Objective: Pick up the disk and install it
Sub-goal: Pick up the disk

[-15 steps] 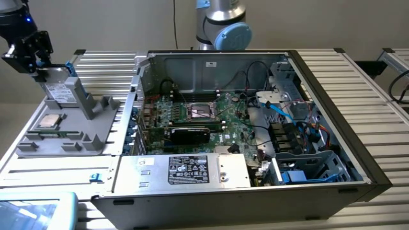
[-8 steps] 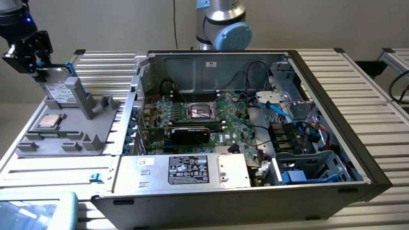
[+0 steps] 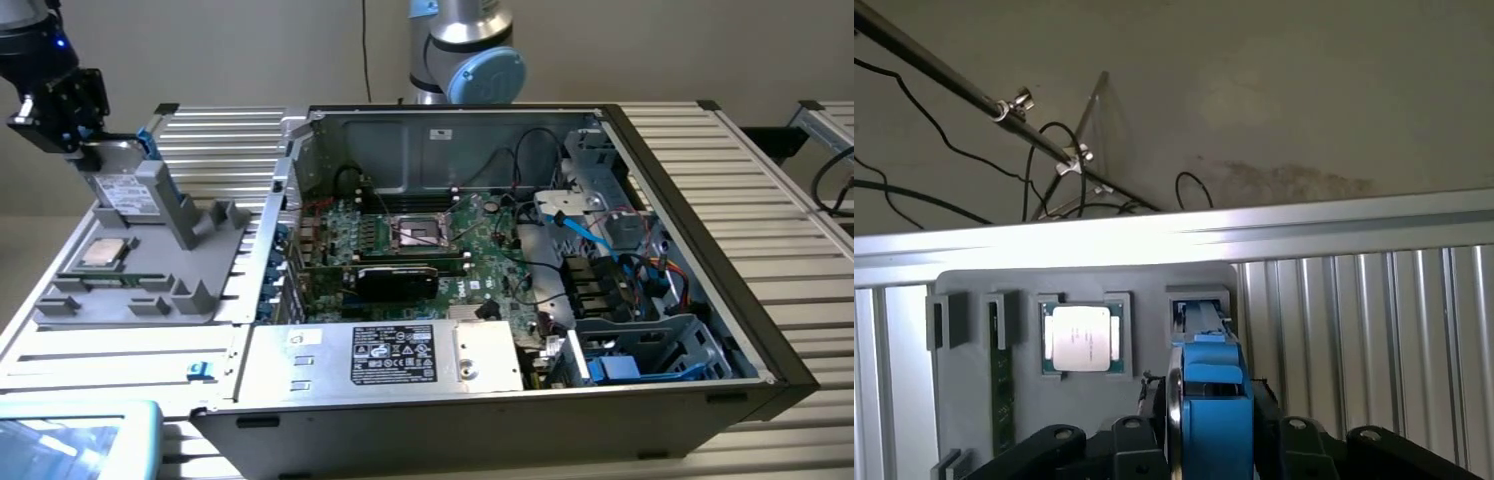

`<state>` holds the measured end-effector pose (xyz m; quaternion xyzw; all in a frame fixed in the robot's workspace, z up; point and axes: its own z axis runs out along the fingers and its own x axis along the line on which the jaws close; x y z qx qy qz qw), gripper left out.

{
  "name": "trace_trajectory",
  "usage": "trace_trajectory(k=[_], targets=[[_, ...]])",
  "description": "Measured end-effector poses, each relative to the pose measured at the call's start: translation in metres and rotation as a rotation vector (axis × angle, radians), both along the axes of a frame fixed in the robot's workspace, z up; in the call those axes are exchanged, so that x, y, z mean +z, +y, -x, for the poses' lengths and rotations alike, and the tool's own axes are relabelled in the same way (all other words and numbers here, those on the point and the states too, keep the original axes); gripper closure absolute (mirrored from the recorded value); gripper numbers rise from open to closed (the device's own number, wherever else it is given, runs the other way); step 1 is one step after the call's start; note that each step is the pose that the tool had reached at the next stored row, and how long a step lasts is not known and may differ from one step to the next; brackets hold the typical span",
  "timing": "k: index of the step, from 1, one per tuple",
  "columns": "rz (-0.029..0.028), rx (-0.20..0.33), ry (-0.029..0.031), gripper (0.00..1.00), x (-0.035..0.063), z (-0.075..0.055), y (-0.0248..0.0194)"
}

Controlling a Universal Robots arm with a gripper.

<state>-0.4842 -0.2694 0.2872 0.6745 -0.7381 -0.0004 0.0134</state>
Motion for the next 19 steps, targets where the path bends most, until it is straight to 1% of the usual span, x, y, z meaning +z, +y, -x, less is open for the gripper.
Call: trace_trajectory(k=[1, 2, 3, 10, 11, 13, 17, 19], targets=[[0.0004, 0.0, 0.0, 0.6, 0.0, 0.0, 0.0], [0.001, 0.0, 0.0, 0.6, -0.0001, 0.0, 0.0], [0.0016, 0.0, -0.0001, 0.63, -0.0001, 0.0, 0.0], [0.0022, 0.0, -0.0002, 0.63, -0.0001, 0.0, 0.0], [0.0022, 0.0, -0.0009, 0.63, 0.0012, 0.0, -0.0001], [0.0021, 0.0, -0.0018, 0.63, 0.0083, 0.0, -0.0001], [0.0022, 0.0, -0.0034, 0.63, 0.0185, 0.0, -0.0001], [0.0022, 0.0, -0.0045, 0.63, 0.0256, 0.0, -0.0001]])
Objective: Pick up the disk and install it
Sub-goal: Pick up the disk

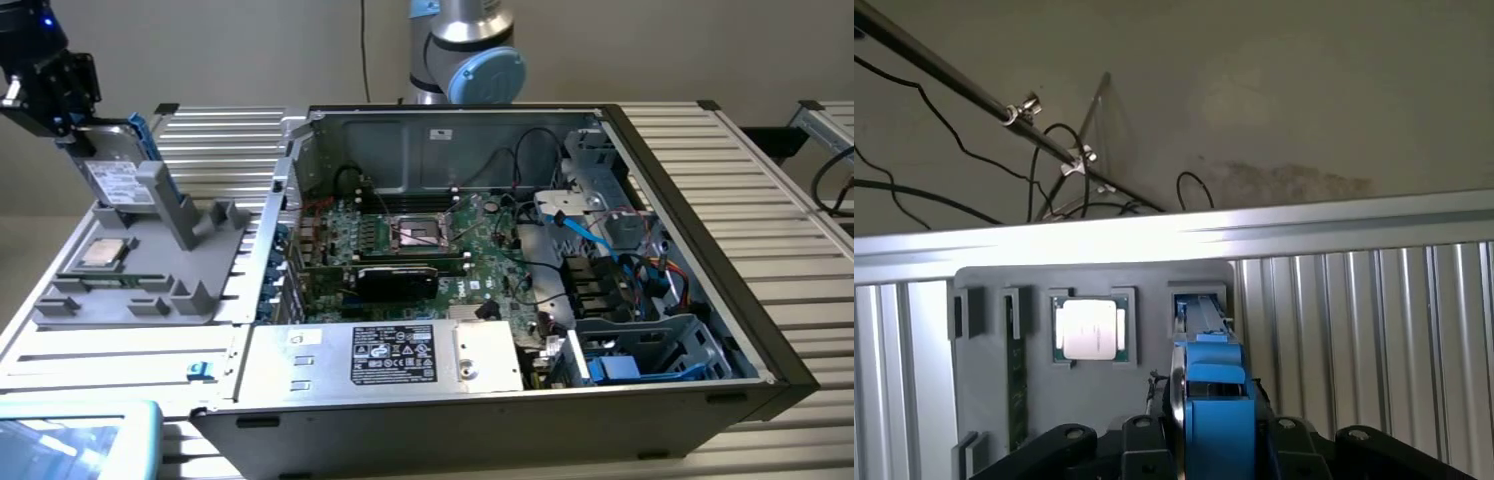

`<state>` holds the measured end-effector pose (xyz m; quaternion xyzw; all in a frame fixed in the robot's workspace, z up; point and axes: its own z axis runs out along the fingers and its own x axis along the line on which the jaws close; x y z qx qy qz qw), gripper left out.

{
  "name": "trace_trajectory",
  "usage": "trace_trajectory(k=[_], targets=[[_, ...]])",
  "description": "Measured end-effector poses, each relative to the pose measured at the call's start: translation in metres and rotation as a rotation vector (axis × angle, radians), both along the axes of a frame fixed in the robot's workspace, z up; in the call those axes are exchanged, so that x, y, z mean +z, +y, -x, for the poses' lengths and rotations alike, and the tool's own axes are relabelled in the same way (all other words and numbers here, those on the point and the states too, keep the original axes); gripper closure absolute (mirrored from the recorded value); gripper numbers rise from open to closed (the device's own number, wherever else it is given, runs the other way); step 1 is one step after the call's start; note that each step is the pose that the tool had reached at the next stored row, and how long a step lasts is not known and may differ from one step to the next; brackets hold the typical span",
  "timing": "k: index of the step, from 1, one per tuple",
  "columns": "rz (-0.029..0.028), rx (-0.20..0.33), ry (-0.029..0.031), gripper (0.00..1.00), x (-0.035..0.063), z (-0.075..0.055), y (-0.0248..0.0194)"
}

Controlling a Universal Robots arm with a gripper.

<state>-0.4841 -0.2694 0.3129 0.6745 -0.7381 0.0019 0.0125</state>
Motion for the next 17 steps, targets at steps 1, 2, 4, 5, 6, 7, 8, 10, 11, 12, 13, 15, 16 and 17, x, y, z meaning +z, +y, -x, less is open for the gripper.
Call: trace_trajectory(k=[1, 2, 4, 5, 6, 7, 8, 10, 11, 12, 13, 15, 16, 17], targets=[[0.0001, 0.0, -0.0004, 0.63, 0.0035, 0.0, 0.0], [0.0001, 0.0, -0.001, 0.63, 0.0069, 0.0, 0.0], [0.0002, 0.0, -0.0021, 0.63, 0.0136, 0.0, 0.0], [0.0001, 0.0, -0.0027, 0.63, 0.017, 0.0, 0.0], [0.0002, 0.0, -0.0032, 0.63, 0.0207, 0.0, 0.0], [0.0002, 0.0, -0.0034, 0.63, 0.0244, 0.0, 0.0], [0.0002, 0.0, -0.0035, 0.63, 0.0282, 0.0, 0.0], [0.0003, 0.0, -0.0041, 0.63, 0.0357, 0.0, 0.0], [0.0004, 0.0, -0.004, 0.63, 0.0396, 0.0, 0.0], [0.0004, 0.0, -0.0042, 0.63, 0.0433, 0.0, 0.0], [0.0005, 0.0, -0.0043, 0.63, 0.0474, 0.0, 0.0], [0.0007, 0.0, -0.0043, 0.63, 0.0559, 0.0, 0.0], [0.0007, 0.0, -0.0043, 0.63, 0.06, 0.0, 0.0001], [0.0009, 0.0, -0.0041, 0.63, 0.0641, 0.0, 0.0001]])
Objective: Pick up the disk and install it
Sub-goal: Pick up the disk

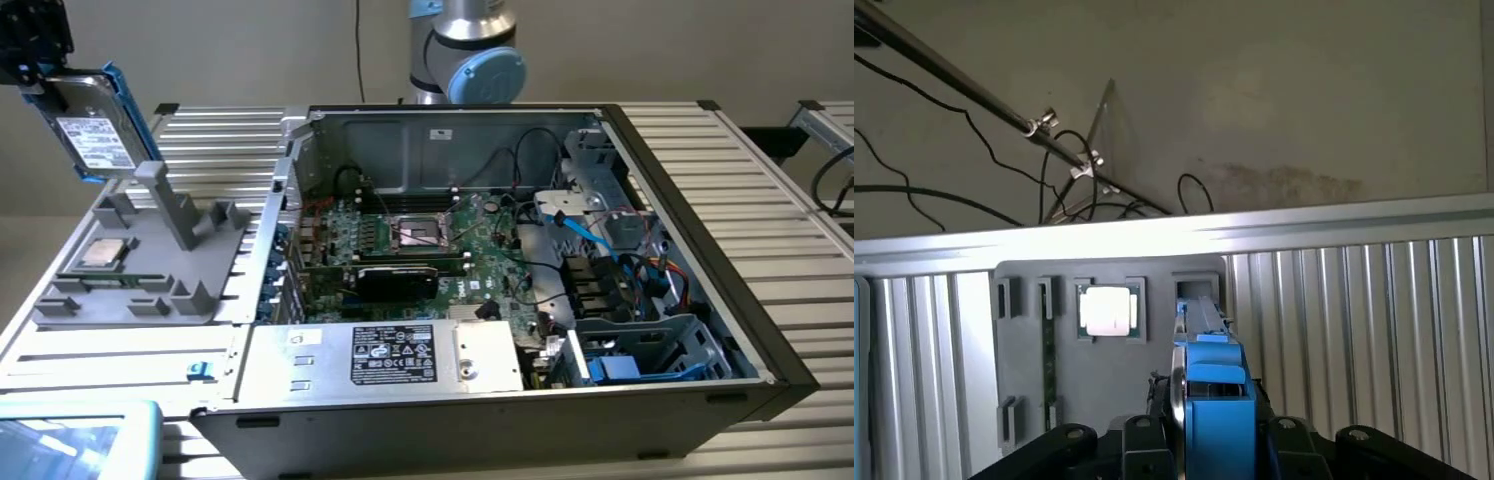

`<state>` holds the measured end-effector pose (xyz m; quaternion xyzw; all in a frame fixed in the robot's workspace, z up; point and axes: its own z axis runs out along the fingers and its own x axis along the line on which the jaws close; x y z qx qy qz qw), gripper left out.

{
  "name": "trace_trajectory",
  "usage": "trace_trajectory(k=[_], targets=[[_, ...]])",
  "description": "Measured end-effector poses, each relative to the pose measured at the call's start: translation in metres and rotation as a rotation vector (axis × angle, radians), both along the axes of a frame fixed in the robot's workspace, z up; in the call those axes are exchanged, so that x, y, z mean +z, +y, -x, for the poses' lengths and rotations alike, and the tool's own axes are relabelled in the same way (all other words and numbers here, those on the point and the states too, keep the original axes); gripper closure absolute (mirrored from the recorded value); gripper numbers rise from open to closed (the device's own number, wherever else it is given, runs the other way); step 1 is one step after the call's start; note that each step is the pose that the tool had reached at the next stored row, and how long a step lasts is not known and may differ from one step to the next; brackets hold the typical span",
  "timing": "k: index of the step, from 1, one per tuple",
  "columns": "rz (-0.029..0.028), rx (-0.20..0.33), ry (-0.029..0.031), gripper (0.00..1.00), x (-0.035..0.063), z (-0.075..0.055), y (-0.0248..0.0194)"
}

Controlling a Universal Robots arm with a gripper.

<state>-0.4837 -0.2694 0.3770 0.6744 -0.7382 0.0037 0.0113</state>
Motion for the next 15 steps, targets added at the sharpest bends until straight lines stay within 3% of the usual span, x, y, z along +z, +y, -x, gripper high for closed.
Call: trace_trajectory(k=[8, 15], targets=[[0.0001, 0.0, -0.0002, 0.63, 0.034, -0.007, -0.0004], [0.0002, 0.0, -0.0001, 0.63, 0.0592, -0.031, -0.0042]])
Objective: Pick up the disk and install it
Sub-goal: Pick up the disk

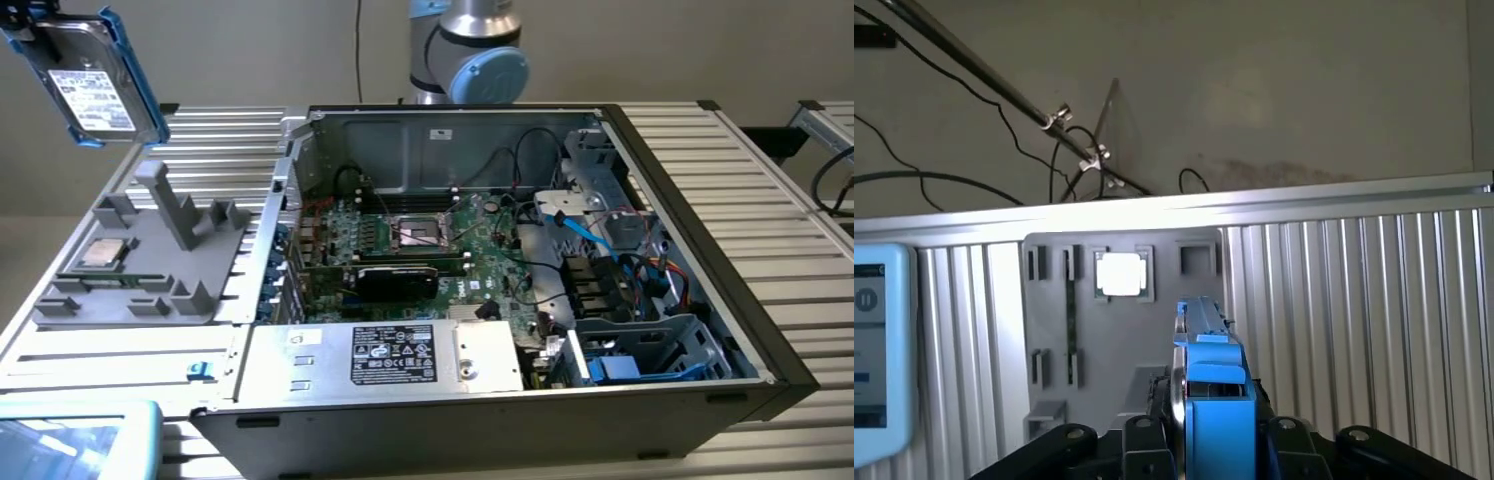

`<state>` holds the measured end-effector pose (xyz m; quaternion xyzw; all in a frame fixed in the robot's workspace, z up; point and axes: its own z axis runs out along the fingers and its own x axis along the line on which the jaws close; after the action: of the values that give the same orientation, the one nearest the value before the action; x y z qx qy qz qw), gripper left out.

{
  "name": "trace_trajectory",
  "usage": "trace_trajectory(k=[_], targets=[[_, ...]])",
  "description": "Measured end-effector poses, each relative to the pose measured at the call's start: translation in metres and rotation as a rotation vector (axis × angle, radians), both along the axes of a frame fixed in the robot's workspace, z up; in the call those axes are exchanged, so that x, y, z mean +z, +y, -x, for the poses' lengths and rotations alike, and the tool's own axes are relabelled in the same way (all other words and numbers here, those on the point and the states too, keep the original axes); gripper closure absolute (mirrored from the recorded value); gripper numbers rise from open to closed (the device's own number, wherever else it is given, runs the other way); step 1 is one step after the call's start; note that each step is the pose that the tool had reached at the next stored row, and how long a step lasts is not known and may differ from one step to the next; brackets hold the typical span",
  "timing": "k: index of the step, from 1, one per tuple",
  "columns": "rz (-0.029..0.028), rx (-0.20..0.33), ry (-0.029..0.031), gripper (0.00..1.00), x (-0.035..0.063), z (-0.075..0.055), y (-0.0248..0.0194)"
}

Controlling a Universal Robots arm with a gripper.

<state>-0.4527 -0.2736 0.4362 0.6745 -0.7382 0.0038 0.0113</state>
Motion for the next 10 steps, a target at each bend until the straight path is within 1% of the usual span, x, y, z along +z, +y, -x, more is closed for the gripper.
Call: trace_trajectory(k=[10], targets=[[0.0, 0.0, 0.0, 0.63, 0.0362, -0.036, -0.0076]])
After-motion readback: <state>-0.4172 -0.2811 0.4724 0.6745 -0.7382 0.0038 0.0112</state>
